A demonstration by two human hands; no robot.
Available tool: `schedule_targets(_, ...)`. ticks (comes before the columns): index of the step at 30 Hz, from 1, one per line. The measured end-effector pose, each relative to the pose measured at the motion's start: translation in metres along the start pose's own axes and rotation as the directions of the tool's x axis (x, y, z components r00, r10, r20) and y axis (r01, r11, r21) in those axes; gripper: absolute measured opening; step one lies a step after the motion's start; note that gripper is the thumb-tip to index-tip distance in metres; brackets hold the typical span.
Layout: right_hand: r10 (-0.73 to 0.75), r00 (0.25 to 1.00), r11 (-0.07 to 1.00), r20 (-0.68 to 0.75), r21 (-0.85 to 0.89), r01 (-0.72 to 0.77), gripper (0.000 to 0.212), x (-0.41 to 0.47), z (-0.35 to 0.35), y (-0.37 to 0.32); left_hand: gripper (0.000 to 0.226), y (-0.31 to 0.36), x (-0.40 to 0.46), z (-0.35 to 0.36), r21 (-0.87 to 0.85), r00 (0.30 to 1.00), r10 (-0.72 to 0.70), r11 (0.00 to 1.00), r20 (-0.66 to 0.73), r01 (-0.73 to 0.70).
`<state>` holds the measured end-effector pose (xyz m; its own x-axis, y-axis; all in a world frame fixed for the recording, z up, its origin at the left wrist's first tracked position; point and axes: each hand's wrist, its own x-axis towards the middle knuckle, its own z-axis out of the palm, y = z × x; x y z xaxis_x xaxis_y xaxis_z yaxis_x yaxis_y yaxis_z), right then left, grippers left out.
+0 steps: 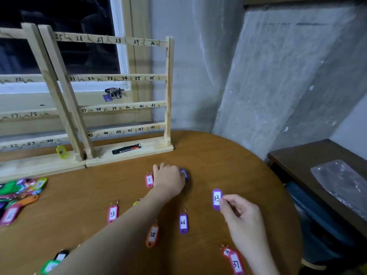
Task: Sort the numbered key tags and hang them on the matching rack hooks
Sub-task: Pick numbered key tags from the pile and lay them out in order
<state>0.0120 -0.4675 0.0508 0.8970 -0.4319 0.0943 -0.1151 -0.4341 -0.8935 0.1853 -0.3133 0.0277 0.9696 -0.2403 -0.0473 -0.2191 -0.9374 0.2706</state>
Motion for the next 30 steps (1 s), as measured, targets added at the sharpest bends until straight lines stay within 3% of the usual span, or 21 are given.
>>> schedule_targets(2, -0.021, 1.000, 1.000, 0.018, 0.001, 0.021, 0.011, 0.001, 0.003, -0.003, 0.033, -0.007, -0.008, -0.007, -0.009, 0.998, 0.045, 0.999, -0.045, -0.045)
schedule_targets(6, -0.056, 0.994, 0.998, 0.099, -0.002, 0.057, 0.017, 0.002, 0.019, -0.011, 0.030, -0.057, -0.041, -0.033, -0.084, 0.962, 0.035, 0.995, -0.272, -0.060)
schedule_targets(10, -0.067, 0.964, 0.995, 0.258, -0.052, 0.083, 0.020, -0.002, 0.052, -0.026, 0.029, -0.150, -0.092, -0.052, -0.109, 0.915, -0.160, 0.986, -0.370, 0.128)
schedule_targets(14, -0.089, 0.923, 0.924, 0.374, -0.316, 0.217, 0.030, -0.011, 0.094, -0.045, 0.033, -0.251, -0.155, -0.068, -0.246, 0.837, -0.363, 0.927, -0.410, 0.282)
schedule_targets(18, -0.102, 0.885, 0.908, 0.454, -0.321, 0.269, 0.032, -0.020, 0.132, -0.065, 0.039, -0.326, -0.219, -0.076, -0.236, 0.741, -0.507, 0.862, -0.442, 0.449)
schedule_targets(25, -0.098, 0.849, 0.880, 0.520, -0.353, 0.317, 0.031, -0.021, 0.187, -0.087, 0.009, -0.368, -0.262, -0.057, -0.159, 0.795, -0.466, 0.883, -0.389, 0.441)
schedule_targets(30, -0.082, 0.843, 0.824, 0.531, -0.439, 0.357, 0.025, -0.017, 0.203, -0.095, 0.014, -0.372, -0.266, -0.063, -0.149, 0.829, -0.439, 0.898, -0.348, 0.413)
